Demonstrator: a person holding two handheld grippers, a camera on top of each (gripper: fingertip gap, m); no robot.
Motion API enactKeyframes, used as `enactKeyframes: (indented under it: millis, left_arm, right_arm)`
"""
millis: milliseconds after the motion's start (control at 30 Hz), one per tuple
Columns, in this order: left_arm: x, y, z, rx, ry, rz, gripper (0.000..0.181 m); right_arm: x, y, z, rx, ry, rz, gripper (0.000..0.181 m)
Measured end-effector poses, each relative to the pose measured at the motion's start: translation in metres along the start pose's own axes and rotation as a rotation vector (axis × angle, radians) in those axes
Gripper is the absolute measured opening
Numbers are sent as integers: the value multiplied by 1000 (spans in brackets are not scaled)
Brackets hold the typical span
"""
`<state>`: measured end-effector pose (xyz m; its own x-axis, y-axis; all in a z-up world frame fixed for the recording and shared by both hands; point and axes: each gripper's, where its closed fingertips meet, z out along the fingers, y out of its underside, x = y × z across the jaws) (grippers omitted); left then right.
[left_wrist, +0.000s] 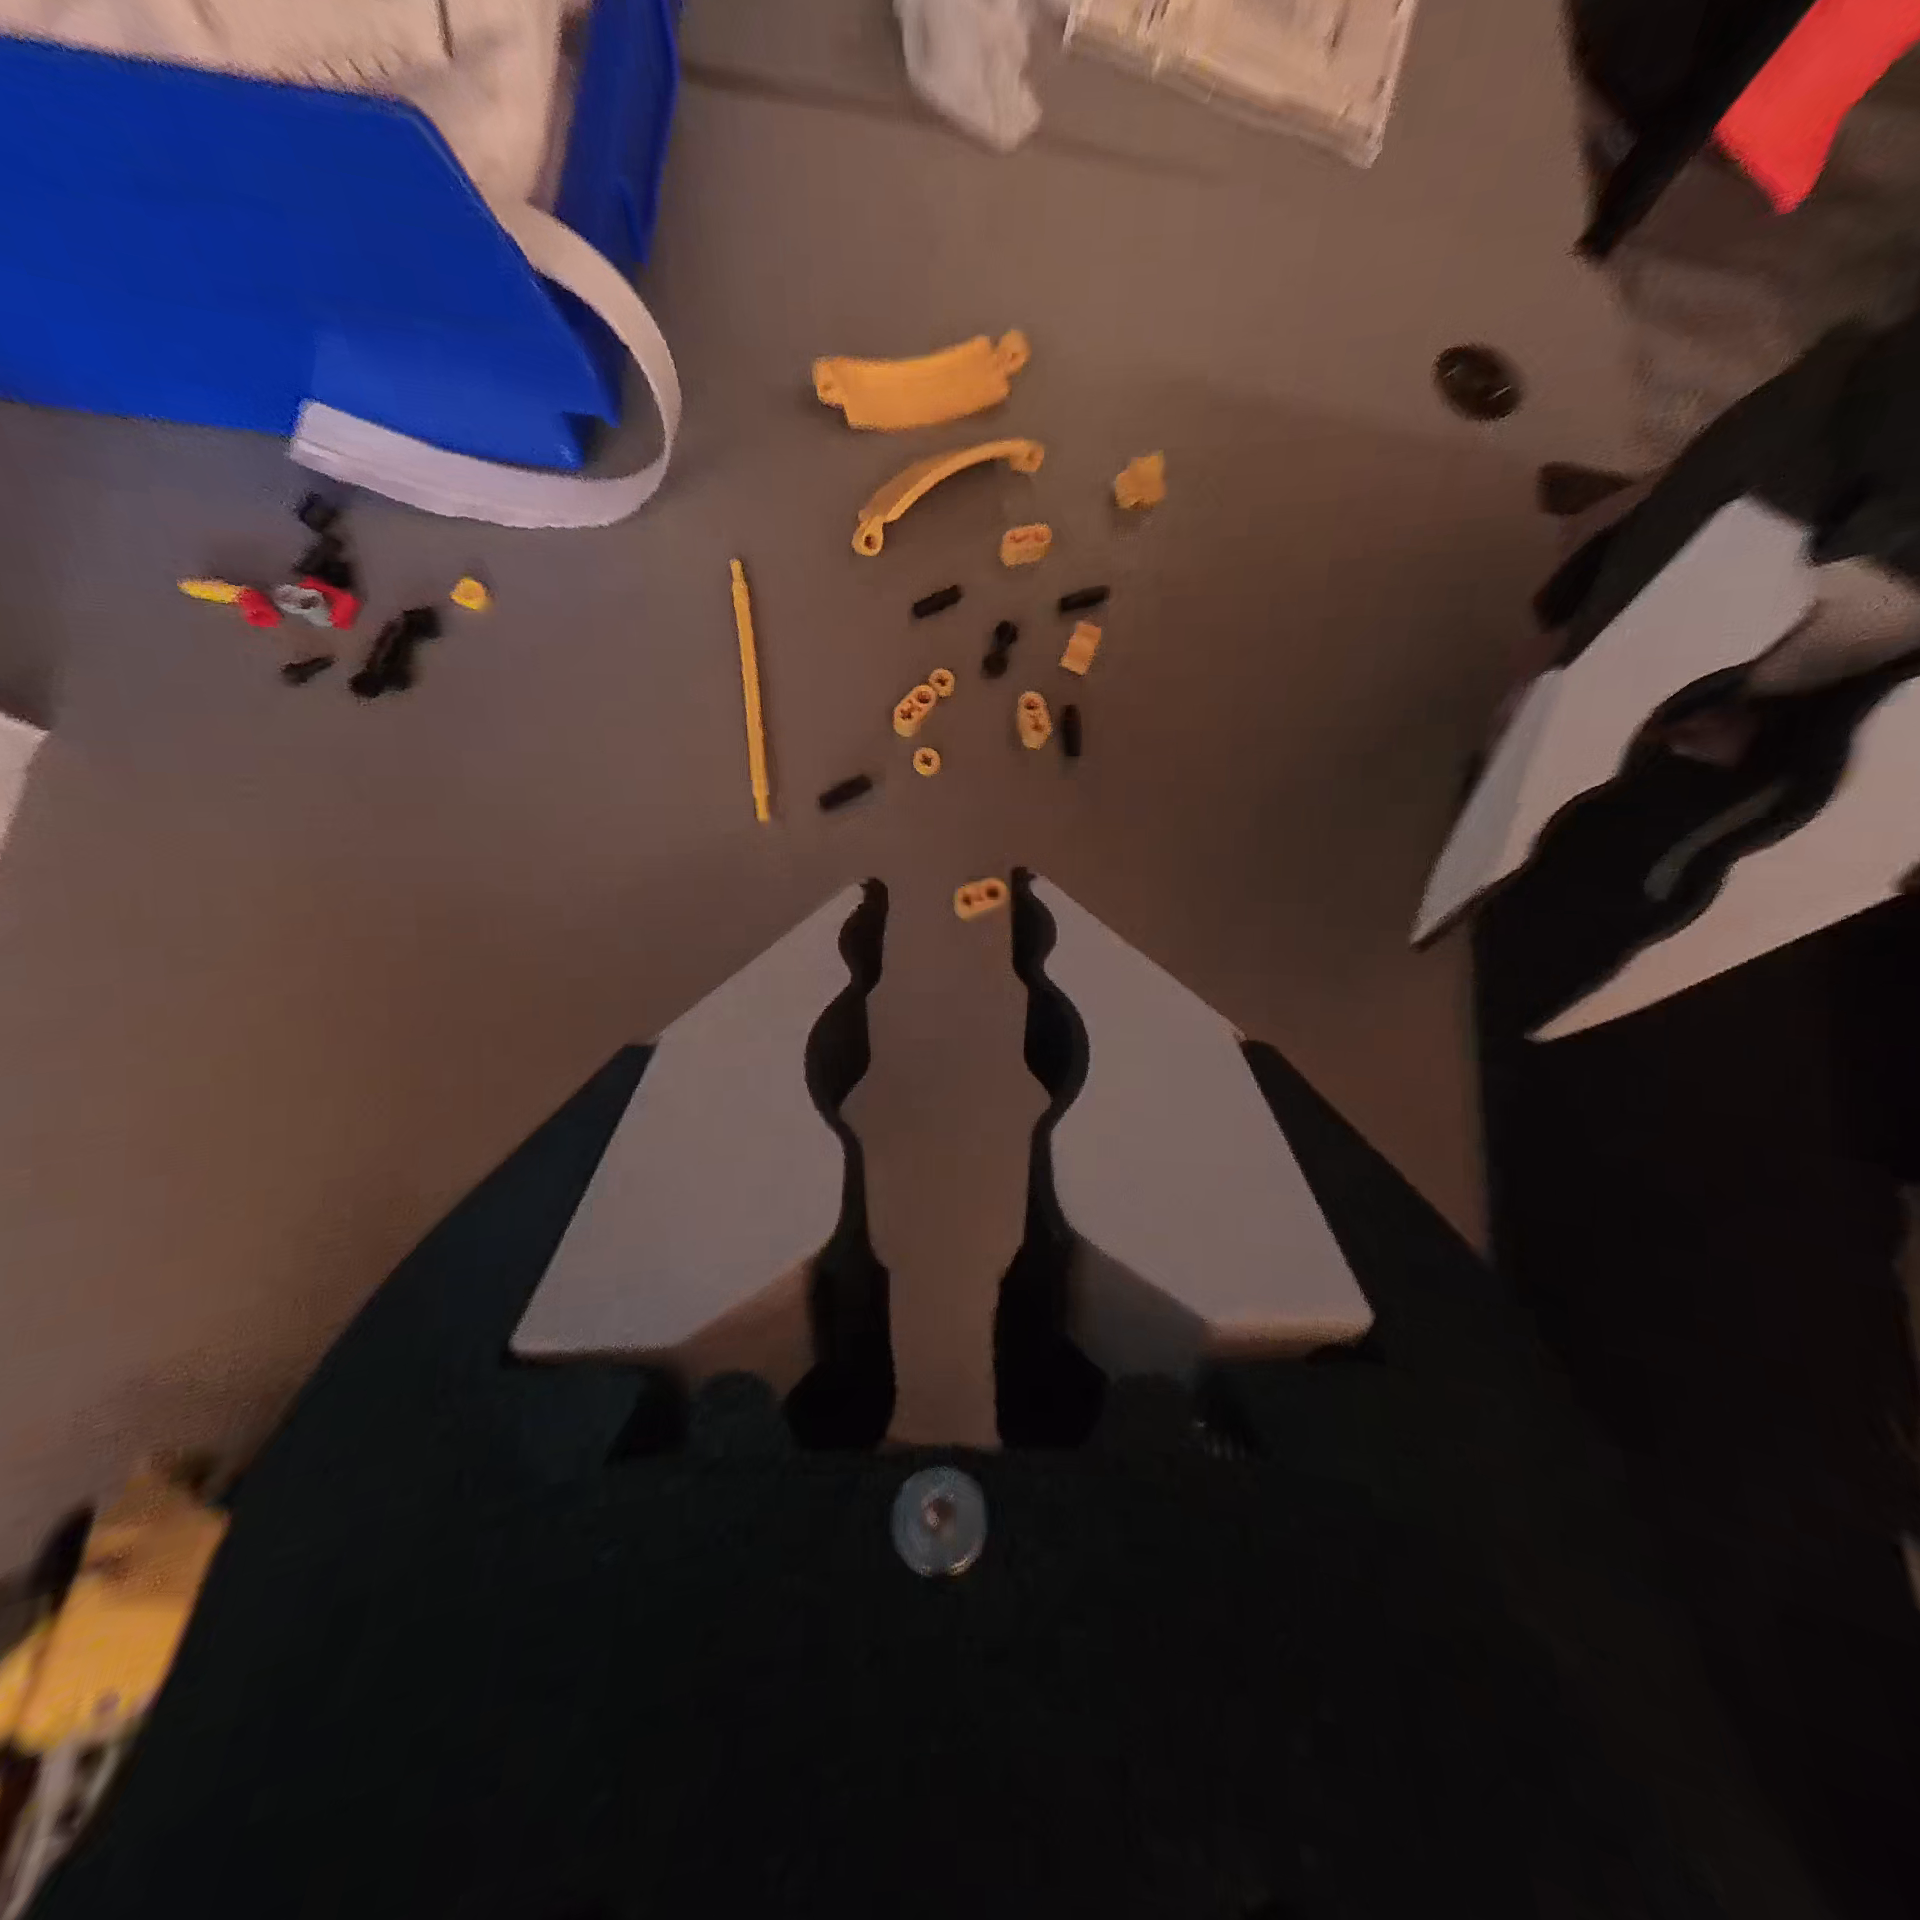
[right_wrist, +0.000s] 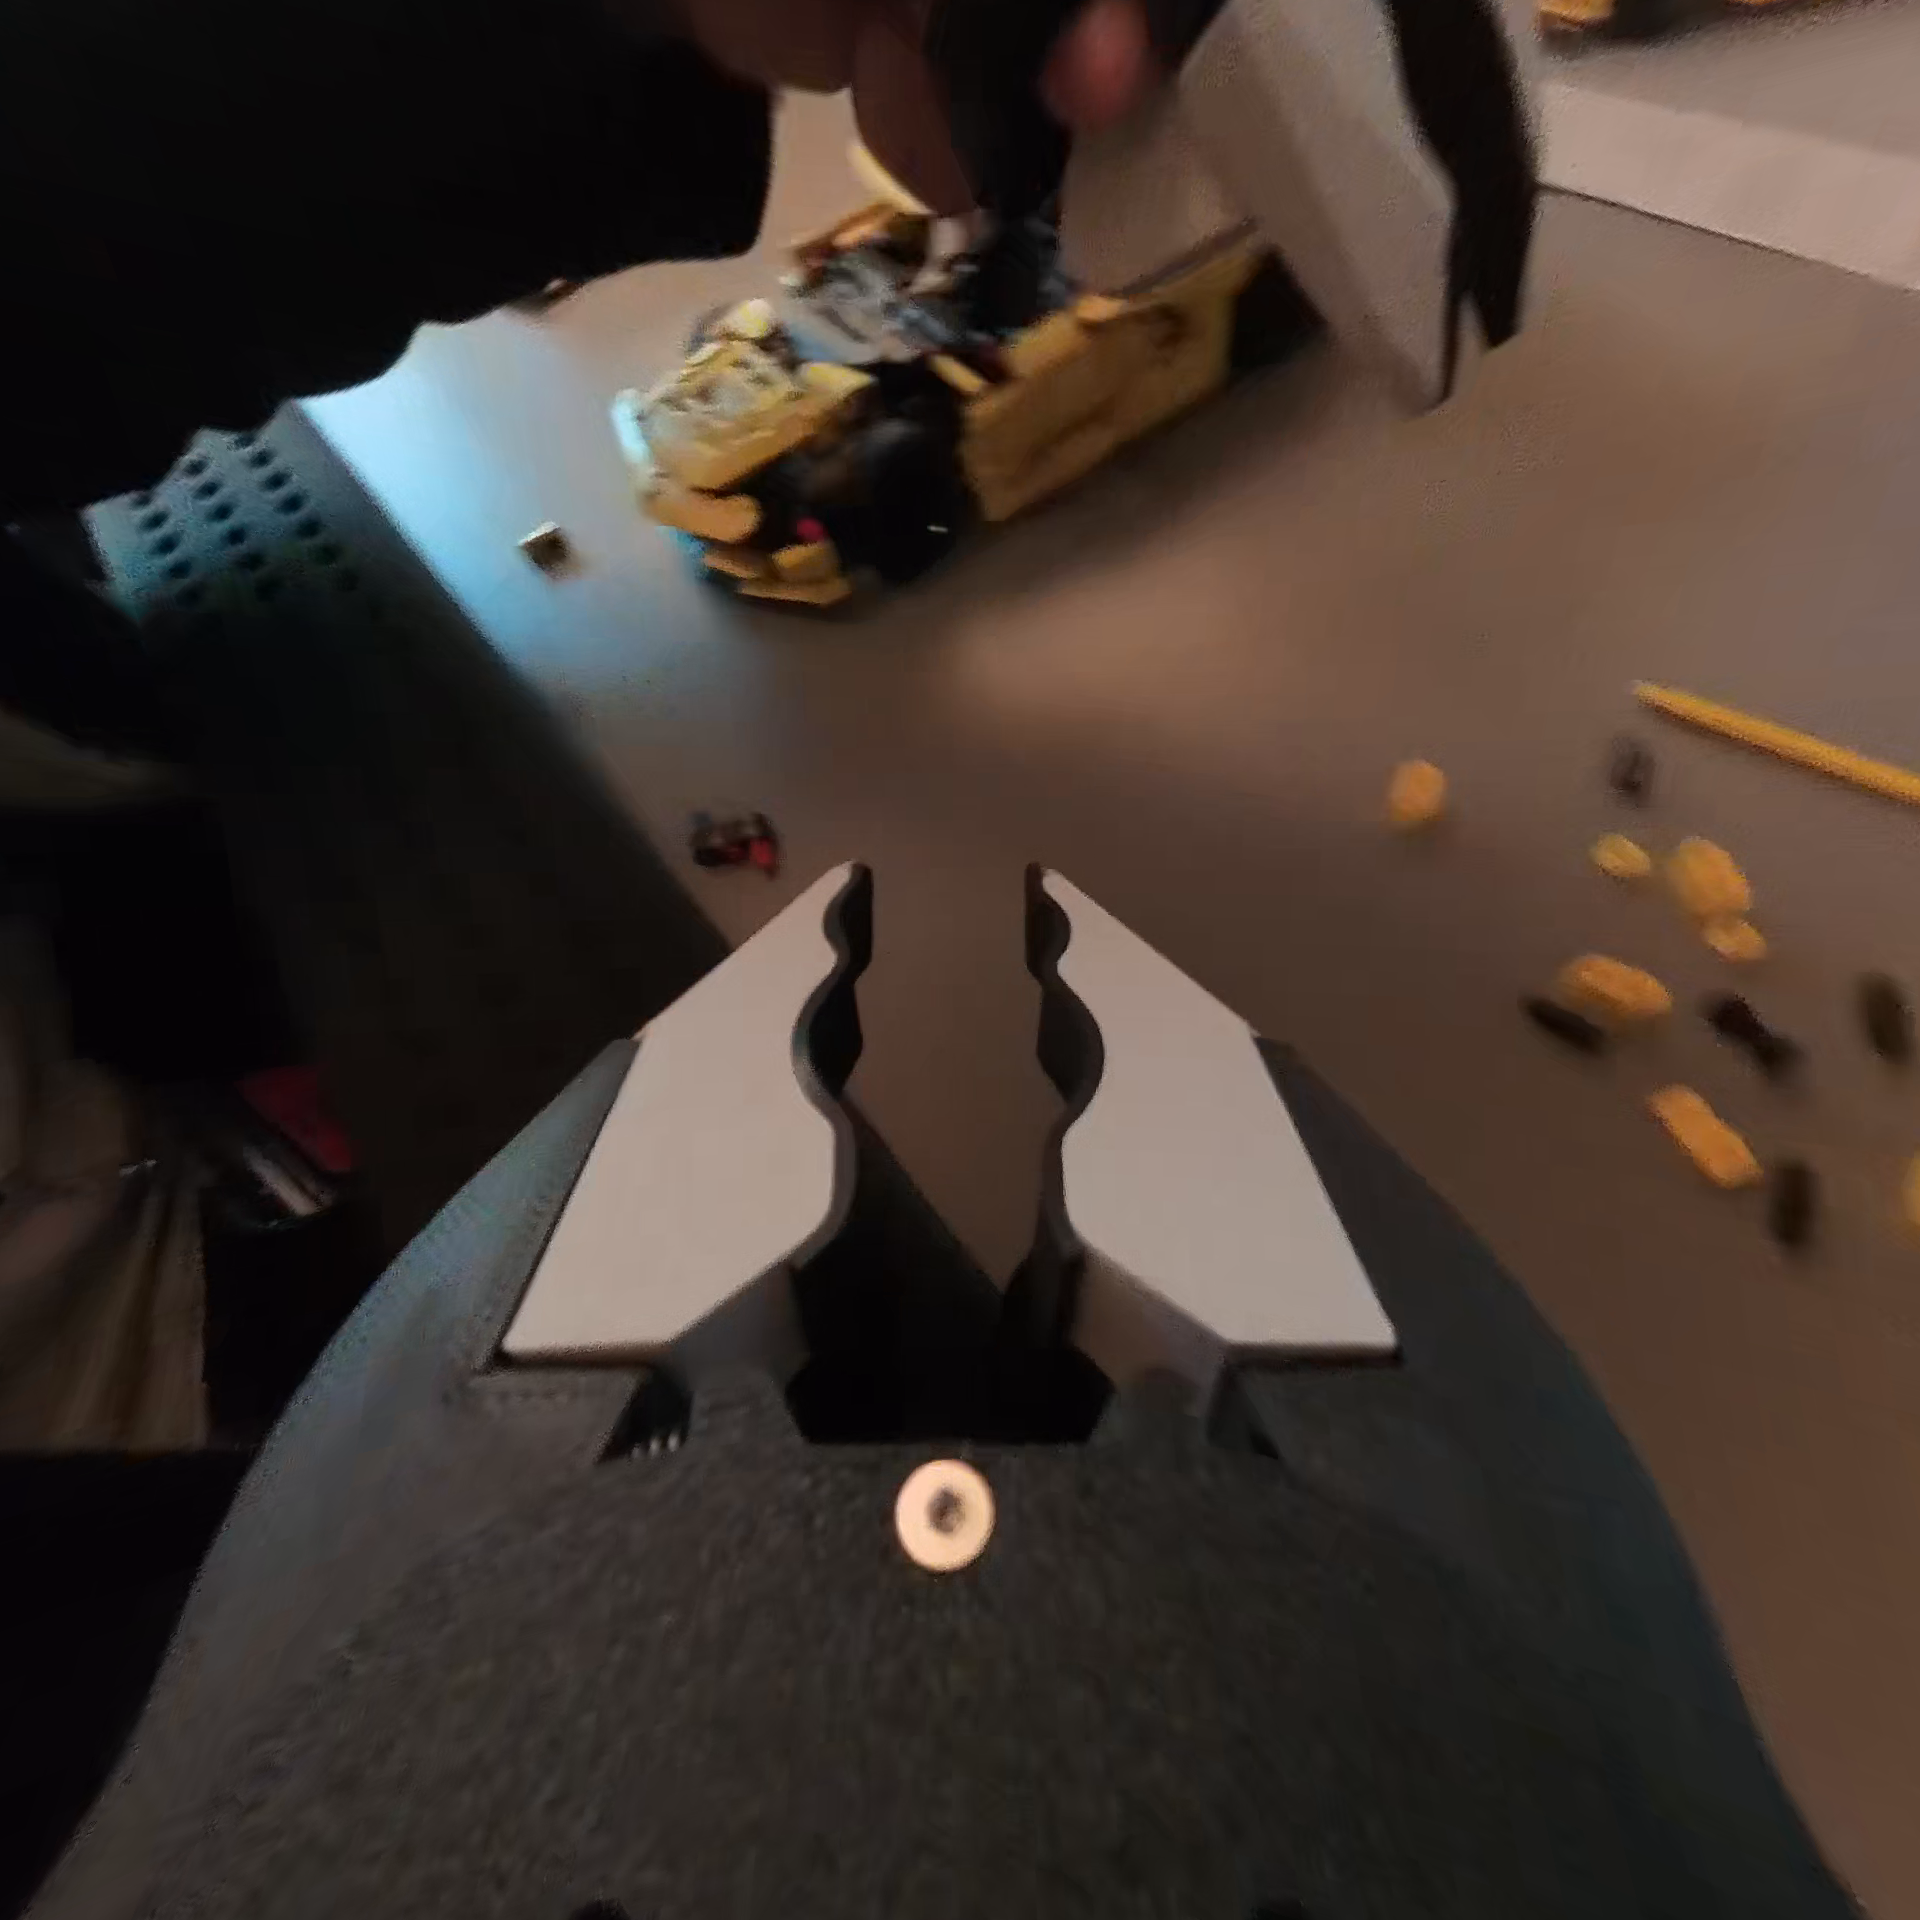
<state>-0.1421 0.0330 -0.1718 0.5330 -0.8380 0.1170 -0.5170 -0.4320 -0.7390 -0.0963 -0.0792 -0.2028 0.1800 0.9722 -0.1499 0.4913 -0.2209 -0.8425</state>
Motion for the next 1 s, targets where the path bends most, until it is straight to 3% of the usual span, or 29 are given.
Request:
enactKeyframes:
  millis: [233, 400, 633, 833, 1000]
  left_arm:
    - [58, 42, -101, 358, 76, -78, 23]
    - [90, 76, -142, 489, 86, -114, 24]
    - [105, 126, -120, 323, 87, -126, 23]
    - [120, 128, -103, 292, 153, -170, 24]
    - [118, 128, -91, 304, 122, -275, 24]
  right_arm:
    - [-49, 23, 54, -247, -132, -183, 37]
    - [-55, 28, 68, -338, -138, -233, 32]
    - [-46, 32, 65, -406, -180, -217, 18]
    - [-53, 31, 74, -412, -215, -243, 4]
    - [-47, 10, 81, -293, -141, -335, 4]
